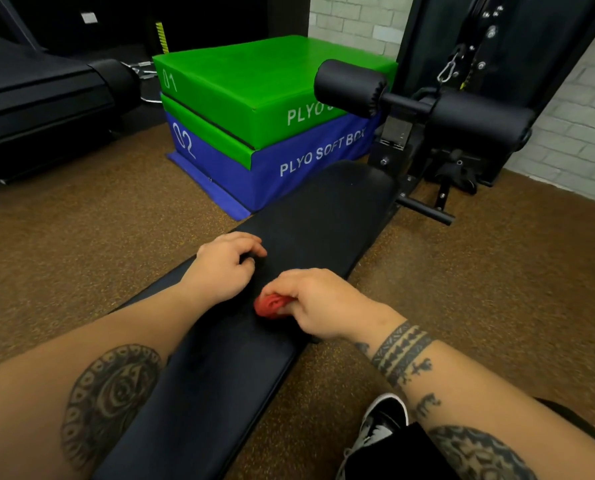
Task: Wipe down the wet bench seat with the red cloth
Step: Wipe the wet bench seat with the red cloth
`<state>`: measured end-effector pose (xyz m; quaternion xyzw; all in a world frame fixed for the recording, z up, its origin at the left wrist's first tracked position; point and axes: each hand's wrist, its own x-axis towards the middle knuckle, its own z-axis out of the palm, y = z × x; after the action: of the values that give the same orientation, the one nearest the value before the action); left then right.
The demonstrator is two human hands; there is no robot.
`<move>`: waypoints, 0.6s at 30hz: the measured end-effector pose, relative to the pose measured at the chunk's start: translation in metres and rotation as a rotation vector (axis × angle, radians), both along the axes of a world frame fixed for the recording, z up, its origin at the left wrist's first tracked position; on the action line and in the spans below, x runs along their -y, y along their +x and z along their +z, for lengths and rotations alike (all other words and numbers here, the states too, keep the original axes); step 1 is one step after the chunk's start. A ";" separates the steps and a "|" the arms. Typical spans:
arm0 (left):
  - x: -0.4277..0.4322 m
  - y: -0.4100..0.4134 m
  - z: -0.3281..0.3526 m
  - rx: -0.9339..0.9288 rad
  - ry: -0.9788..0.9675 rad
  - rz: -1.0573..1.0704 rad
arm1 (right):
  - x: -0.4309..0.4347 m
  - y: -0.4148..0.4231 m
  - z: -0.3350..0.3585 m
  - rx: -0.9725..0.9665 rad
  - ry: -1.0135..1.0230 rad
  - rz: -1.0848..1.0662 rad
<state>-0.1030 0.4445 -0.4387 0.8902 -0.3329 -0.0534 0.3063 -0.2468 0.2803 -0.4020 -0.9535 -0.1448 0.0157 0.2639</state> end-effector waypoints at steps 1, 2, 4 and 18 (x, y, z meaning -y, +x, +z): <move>0.004 0.002 -0.001 -0.008 -0.013 -0.007 | 0.006 0.001 0.004 -0.076 0.045 0.029; 0.010 0.005 -0.001 -0.011 -0.018 -0.013 | 0.014 0.004 0.009 -0.142 0.090 0.032; 0.024 0.012 -0.002 -0.002 -0.003 -0.020 | 0.038 0.014 0.013 -0.169 0.194 -0.052; 0.166 0.068 0.022 -0.181 0.604 -0.010 | 0.241 0.146 -0.006 0.254 0.279 -1.058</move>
<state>-0.0349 0.2782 -0.4165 0.9310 -0.2776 -0.2302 0.0564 -0.1005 0.0393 -0.4078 -0.8467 0.3218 -0.2531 0.3399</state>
